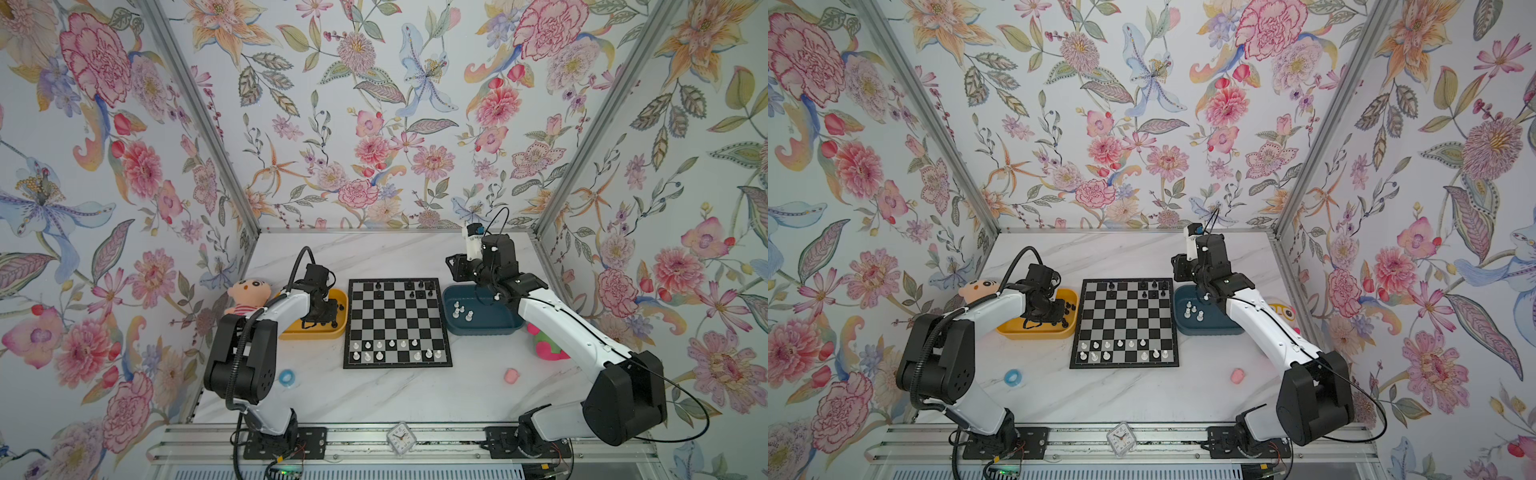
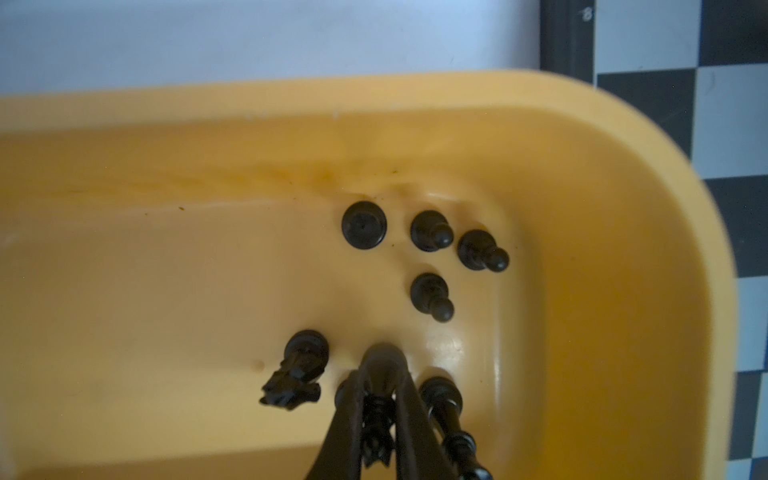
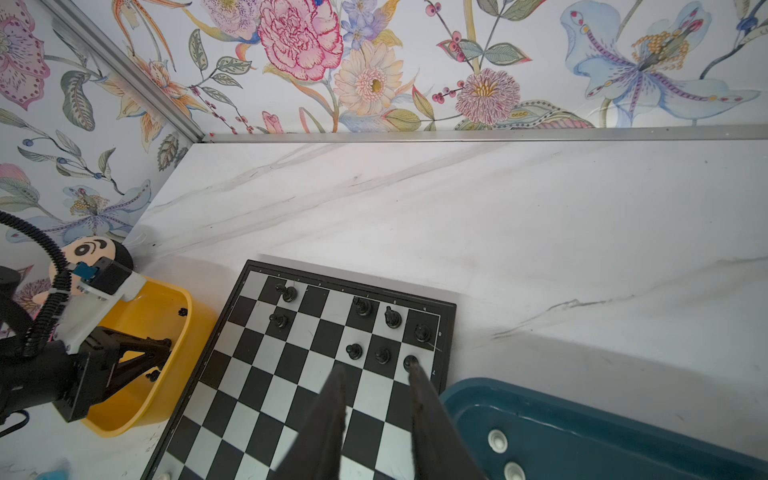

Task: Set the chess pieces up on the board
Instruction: 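Close the left gripper on a black king in the yellow tray, then lift the black king and carry it over the board's farthest row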

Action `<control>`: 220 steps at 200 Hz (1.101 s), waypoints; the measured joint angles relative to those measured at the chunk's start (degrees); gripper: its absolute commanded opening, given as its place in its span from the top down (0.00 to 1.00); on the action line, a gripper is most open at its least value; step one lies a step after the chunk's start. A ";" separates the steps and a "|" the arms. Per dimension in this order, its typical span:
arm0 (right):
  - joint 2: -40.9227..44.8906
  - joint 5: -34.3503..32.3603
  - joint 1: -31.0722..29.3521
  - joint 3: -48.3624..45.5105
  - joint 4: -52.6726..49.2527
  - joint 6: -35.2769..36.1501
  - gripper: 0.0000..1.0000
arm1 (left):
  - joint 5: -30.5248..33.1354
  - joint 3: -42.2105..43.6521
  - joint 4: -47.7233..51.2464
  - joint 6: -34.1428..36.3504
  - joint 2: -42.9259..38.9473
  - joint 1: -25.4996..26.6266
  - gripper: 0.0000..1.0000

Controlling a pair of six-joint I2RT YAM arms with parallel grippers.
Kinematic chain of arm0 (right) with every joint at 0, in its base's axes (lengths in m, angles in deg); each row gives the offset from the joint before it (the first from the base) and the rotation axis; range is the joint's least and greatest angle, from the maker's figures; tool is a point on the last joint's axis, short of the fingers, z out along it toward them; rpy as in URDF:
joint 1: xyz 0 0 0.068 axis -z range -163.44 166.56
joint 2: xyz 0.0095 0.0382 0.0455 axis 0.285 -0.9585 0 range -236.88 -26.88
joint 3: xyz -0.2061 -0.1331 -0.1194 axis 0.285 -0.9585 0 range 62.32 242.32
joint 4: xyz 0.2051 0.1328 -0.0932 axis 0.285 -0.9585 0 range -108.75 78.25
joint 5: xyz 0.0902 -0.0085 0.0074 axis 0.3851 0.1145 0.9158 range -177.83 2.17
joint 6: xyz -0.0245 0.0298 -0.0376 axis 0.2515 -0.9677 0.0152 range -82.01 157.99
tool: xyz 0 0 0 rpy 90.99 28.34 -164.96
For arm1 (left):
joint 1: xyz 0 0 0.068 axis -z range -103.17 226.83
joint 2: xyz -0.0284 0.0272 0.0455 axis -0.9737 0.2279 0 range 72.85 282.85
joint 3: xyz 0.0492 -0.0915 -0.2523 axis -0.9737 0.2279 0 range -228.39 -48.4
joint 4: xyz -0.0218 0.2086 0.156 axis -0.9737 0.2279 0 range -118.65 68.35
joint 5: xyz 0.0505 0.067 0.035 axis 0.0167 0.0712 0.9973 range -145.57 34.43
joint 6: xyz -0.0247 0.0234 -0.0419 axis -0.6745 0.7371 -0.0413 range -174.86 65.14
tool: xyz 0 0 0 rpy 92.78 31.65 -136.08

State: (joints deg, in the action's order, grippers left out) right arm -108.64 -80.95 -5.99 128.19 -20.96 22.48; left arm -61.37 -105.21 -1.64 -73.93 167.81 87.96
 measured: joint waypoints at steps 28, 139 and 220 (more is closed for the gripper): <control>0.00 0.02 0.00 0.00 0.02 0.00 0.72 | 0.20 -1.44 1.44 0.00 -1.49 0.00 0.99; 0.00 0.46 0.00 0.00 0.04 0.00 0.72 | 4.70 -14.34 10.38 0.24 -9.16 3.67 1.00; 0.28 0.85 0.00 -2.49 0.48 0.02 0.72 | 5.14 -30.73 12.92 2.64 1.38 11.85 1.00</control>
State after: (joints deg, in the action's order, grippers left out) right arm -108.35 -80.10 -5.99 125.69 -20.48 22.50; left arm -56.23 -135.94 11.28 -71.29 169.18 99.81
